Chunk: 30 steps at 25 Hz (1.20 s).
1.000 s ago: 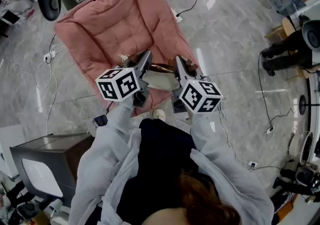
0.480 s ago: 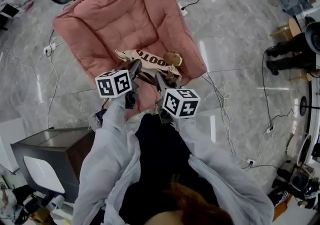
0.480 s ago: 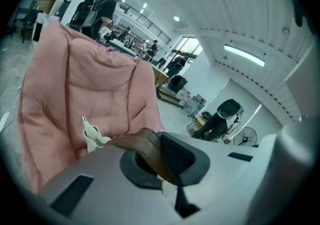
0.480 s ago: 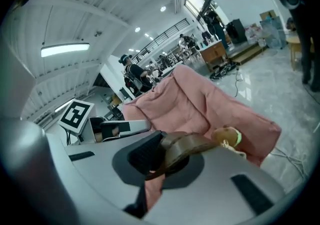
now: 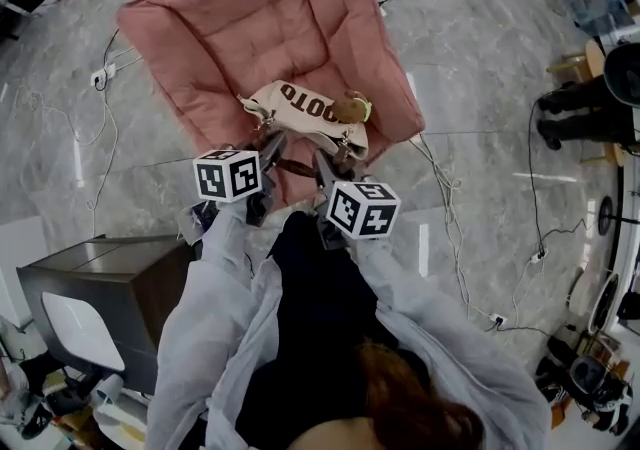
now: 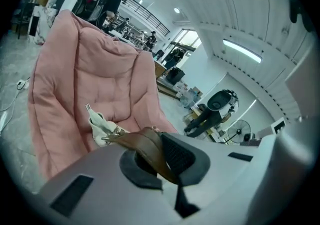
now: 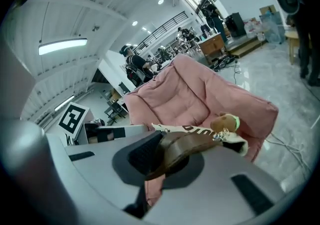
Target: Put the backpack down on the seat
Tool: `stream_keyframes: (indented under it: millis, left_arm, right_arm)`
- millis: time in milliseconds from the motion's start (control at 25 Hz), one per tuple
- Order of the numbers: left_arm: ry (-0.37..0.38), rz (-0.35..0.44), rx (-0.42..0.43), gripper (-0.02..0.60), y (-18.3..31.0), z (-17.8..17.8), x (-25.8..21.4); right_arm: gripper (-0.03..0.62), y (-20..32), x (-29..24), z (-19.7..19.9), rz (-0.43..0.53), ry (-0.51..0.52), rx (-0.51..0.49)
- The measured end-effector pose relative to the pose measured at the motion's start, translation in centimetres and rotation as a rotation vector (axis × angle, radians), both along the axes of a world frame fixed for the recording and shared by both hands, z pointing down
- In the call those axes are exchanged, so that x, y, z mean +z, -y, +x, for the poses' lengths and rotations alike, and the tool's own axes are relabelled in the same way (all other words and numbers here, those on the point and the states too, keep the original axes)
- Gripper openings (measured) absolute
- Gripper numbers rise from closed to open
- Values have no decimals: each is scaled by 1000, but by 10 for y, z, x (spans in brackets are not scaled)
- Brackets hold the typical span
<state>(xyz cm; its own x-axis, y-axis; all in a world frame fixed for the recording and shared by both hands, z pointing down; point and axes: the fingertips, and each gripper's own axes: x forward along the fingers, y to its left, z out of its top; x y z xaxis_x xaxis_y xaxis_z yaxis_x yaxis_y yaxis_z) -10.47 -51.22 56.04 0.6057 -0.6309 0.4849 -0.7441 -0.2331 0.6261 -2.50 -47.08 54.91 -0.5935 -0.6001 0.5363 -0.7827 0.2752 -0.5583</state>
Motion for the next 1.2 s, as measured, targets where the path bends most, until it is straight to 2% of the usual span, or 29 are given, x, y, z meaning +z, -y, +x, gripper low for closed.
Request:
stream_keyframes:
  millis: [200,560,880,960,1200]
  left_arm:
    - [-6,-42,35,12,-28,-8,12]
    - [18,-111,86,14,-91,-29,43]
    - [1,-201,72,12,-149,-56,85]
    - [14,-228,66,12,-162,-63,97]
    - [-12,-279,26,12,-191,-69,124]
  right_arm:
    - [9,-32,15,-11,-59,5,23]
    - [9,-82,41,-30,-109,-3,58]
    - [9,-135,78,-55,-179,-33,36]
    - [9,-149,88,-61,-202,-42,19]
    - [9,-174,111,-69,-232,-67,-39]
